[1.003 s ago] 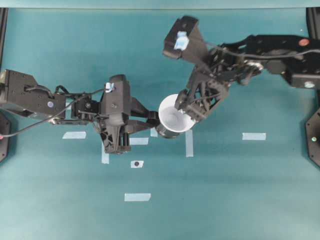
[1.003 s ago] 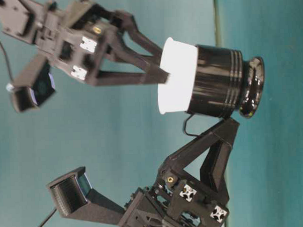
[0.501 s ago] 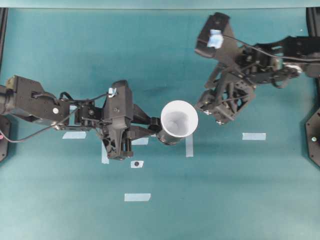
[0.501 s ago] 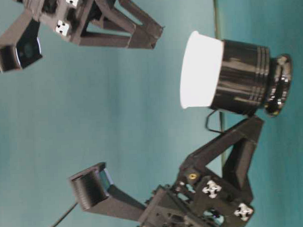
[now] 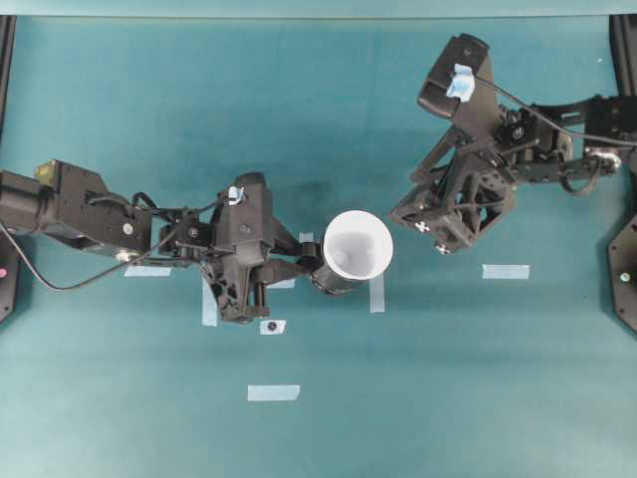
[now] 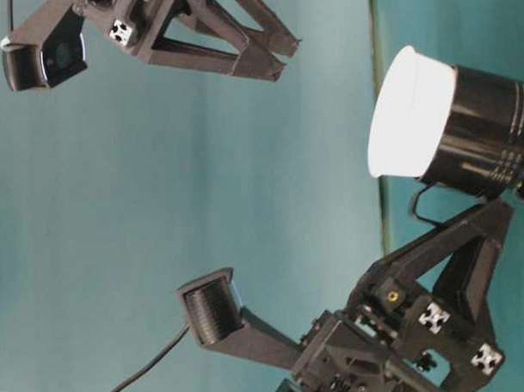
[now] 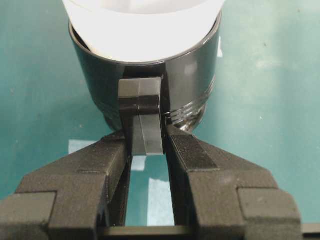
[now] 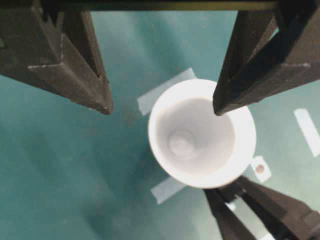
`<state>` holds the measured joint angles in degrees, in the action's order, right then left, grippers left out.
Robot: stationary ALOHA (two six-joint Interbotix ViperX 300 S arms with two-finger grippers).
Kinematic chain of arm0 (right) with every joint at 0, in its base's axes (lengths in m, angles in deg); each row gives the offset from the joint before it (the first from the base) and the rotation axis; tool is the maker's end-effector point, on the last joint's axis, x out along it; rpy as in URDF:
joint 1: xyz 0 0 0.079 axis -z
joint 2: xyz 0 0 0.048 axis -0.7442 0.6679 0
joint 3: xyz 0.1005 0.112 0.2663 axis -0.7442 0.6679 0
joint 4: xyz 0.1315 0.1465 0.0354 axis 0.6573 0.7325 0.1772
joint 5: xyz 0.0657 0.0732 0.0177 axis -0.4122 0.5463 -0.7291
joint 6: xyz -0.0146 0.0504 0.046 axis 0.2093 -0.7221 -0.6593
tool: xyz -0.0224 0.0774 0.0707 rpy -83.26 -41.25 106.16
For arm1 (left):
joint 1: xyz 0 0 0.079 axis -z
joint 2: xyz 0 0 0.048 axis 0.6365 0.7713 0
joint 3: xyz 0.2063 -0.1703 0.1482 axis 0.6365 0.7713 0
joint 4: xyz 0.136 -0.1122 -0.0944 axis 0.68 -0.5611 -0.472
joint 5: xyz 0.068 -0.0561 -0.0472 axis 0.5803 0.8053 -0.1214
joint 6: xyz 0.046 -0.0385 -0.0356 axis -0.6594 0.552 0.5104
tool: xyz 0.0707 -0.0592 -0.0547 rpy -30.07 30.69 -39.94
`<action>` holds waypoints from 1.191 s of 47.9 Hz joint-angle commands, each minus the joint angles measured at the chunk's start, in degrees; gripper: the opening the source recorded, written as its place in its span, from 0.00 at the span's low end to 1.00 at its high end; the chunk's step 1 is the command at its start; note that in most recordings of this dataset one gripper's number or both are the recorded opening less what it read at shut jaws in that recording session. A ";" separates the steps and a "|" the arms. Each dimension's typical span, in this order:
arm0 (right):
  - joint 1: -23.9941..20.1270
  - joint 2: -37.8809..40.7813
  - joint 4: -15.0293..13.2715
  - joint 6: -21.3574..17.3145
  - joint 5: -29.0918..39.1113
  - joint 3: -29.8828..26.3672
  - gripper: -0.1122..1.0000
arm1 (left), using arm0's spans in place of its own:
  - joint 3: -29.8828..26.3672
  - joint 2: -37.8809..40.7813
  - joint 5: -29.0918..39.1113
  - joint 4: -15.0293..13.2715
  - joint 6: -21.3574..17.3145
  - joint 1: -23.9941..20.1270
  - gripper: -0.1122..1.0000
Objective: Holding the cup holder with the left arm, the right arm places the cup into the cup holder.
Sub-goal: 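Lower the holder with the cup onto the table with left gripper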
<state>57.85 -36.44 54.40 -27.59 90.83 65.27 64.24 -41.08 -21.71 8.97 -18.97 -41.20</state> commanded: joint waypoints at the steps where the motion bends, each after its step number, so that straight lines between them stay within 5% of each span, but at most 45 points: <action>1: -0.18 -2.72 0.09 -0.62 -1.49 0.00 0.87 | -1.05 -0.26 -1.14 0.18 0.00 -0.35 0.34; 22: -0.97 -2.29 0.09 -4.48 -5.89 3.08 0.87 | -0.18 0.44 1.23 0.09 0.00 -0.44 0.34; 35: -1.85 -2.20 0.09 -4.57 -8.44 4.39 0.87 | -0.97 0.18 9.49 0.09 -0.18 -0.44 0.34; 57: -2.46 -1.41 0.09 -4.66 -8.53 4.57 0.87 | -4.48 0.97 9.93 0.09 -0.26 -0.62 0.34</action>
<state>55.83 -36.52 54.40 -31.54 82.75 70.37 61.08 -39.41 -11.60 8.97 -19.24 -41.64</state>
